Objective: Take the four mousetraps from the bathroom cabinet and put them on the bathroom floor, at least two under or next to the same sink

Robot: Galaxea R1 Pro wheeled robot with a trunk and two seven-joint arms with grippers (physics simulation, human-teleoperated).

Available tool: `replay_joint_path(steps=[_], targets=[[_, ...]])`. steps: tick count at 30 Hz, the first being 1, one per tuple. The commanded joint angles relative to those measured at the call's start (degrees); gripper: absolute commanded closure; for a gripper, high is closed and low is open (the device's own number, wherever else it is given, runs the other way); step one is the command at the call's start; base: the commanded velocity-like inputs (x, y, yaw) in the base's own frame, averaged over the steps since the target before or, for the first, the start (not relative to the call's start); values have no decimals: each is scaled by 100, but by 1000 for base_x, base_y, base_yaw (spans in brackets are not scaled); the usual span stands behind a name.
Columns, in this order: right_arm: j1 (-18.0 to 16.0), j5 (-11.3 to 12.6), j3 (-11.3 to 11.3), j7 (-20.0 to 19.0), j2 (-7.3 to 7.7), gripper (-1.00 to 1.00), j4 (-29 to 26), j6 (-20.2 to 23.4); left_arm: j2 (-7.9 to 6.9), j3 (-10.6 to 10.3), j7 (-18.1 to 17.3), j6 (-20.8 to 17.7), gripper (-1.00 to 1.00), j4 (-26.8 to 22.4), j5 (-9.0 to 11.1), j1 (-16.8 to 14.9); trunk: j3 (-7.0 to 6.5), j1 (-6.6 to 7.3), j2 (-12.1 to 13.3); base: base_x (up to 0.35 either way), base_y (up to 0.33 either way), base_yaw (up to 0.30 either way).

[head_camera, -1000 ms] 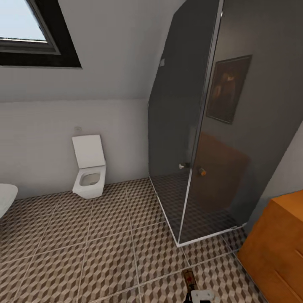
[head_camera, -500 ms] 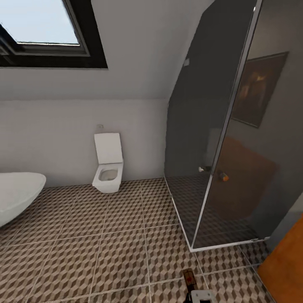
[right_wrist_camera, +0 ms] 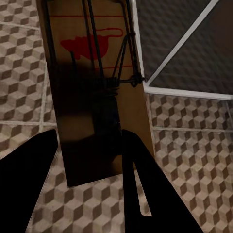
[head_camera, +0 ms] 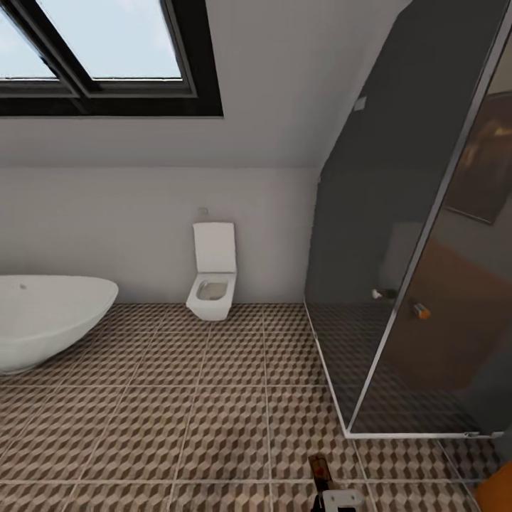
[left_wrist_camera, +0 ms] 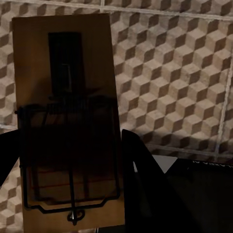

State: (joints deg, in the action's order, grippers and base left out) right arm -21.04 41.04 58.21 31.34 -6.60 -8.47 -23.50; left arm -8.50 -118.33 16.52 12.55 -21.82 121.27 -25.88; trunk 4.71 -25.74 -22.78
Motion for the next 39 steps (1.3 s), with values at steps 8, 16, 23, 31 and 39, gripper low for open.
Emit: replay_joint_path(steps=[8, 16, 23, 31, 39], targets=[[-5, 48, 50, 22, 9, 100, -5, -26, -8, -43, 43, 37, 100, -4, 30, -14, 13, -4, -14, 0, 0, 291], [-5, 38, 79, 22, 17, 100, -10, -6, 17, -47, 31, 29, 100, 184, 68, -14, 13, -4, -14, 0, 0, 68], [109, 29, 173, -33, 151, 100, 194, -161, -90, -59, 15, 175, 100, 210, 93, 216, 13, -4, -14, 1, 0, 0], [118, 4, 186, 16, 256, 100, 365, -156, 3, -36, 11, 107, 100, 464, 83, 283, 13, -4, -14, 262, 27, 0], [-83, 104, 23, -40, 284, 100, 286, 103, 263, -30, 11, -78, 100, 716, 79, 38, 13, -4, -14, 319, 149, 0]])
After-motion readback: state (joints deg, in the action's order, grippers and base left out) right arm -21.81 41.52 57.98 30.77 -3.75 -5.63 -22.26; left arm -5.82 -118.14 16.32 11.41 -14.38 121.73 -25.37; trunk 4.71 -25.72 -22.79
